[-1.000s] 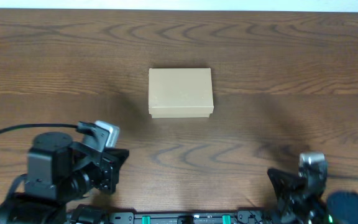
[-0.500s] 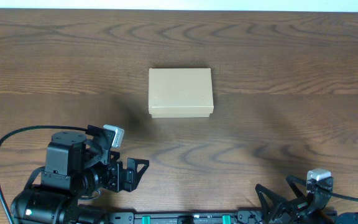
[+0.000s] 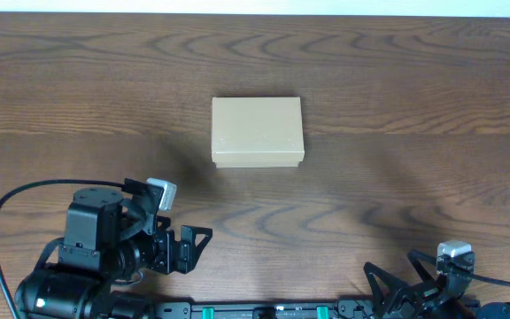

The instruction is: Pack container

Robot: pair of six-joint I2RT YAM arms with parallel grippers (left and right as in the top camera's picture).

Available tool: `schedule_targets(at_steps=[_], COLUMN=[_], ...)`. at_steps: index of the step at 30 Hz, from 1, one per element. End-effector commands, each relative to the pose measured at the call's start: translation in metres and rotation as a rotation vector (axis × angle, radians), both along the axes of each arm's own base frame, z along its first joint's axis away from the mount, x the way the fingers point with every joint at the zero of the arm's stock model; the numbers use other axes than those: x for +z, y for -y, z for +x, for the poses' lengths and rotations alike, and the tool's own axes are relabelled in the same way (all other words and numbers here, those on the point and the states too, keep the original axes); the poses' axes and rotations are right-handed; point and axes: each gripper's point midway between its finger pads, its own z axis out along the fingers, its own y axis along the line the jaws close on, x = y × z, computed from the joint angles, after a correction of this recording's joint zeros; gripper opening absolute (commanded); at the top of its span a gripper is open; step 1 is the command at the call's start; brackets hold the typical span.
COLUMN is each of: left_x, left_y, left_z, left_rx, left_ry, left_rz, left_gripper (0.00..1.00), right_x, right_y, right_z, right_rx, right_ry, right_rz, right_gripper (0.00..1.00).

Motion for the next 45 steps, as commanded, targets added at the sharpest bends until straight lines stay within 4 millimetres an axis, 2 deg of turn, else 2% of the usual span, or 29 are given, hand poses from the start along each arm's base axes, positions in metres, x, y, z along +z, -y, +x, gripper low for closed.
schedule_targets(at_steps=[1,6,11,21,29,33,45], left_x=[0.004,0.003,-0.014,-0.081,-0.104,-0.097,-0.097], left_y=[-0.011,-0.037,-0.047,-0.036,-0.031,-0.031,-0.031], left_z=[-0.001,0.006,0.025,0.041,0.050,0.052,0.052], left_rx=[-0.002,0.002,0.046,0.063,0.123,0.141,0.142], left_ry=[0.101,0.326,0.478,0.505,0.564,0.608,0.608], left_rz=[0.065,0.237,0.279,0.189,0.087,0.067,0.071], left_gripper=[0.95,0.95,0.95,0.95,0.95,0.95,0.95], right_x=[-0.002,-0.002,-0.002,-0.002,-0.002,-0.002,-0.002], right_y=[-0.002,-0.002,-0.002,-0.002,-0.002,-0.002,-0.002], right_z=[-0.001,-0.001,-0.001,-0.001,-0.001,-0.001,-0.001], right_rx=[0.007,0.007,0.007,0.007,0.007,0.007,0.007], right_ry=[-0.014,-0.014,-0.014,-0.014,-0.014,-0.014,-0.014], right_rz=[0.014,0.014,0.014,0.014,0.014,0.014,0.014], right_gripper=[0.99,0.99,0.99,0.99,0.99,0.99,0.99])
